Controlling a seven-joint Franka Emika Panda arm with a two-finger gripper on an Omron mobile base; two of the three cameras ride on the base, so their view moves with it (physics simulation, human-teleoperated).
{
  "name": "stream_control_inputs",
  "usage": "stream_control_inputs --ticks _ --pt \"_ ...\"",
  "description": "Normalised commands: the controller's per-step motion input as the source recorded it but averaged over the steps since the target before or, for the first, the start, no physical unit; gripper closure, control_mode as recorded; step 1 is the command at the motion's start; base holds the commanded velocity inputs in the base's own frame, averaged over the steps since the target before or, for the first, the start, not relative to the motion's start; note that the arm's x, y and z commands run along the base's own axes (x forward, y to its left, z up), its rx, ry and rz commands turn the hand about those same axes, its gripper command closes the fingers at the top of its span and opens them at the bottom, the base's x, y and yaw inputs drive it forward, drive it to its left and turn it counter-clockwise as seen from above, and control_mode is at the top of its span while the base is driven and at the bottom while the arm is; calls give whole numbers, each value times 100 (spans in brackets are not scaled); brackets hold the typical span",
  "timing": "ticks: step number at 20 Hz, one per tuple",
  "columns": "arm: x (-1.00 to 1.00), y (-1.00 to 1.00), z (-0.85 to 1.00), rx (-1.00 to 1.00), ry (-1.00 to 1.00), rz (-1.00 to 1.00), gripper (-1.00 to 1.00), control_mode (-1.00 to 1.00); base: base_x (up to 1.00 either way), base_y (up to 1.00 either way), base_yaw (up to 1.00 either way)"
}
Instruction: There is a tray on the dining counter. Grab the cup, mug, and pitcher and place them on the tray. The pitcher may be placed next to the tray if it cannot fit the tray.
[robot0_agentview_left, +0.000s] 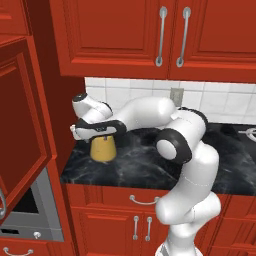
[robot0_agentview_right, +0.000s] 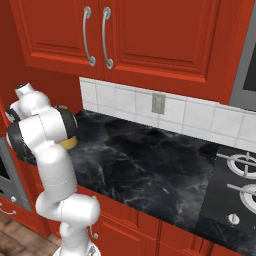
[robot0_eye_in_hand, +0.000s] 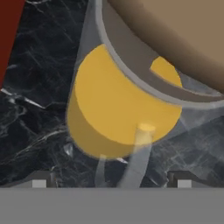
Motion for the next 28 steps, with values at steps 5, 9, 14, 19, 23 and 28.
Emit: stream_control_inputs --ticks 5,9,14,19,23,28 --pt "0 0 -22 0 0 0 -100 -100 0 0 0" --pt "0 0 -23 0 0 0 -100 -100 0 0 0" --pt "0 -2 -23 0 0 0 100 -100 0 0 0" --pt "0 -26 -23 0 -2 0 100 -100 0 0 0" --pt "0 -42 -24 0 -5 0 100 -100 0 0 0" --pt "0 -44 -24 0 -11 0 100 -100 0 0 0"
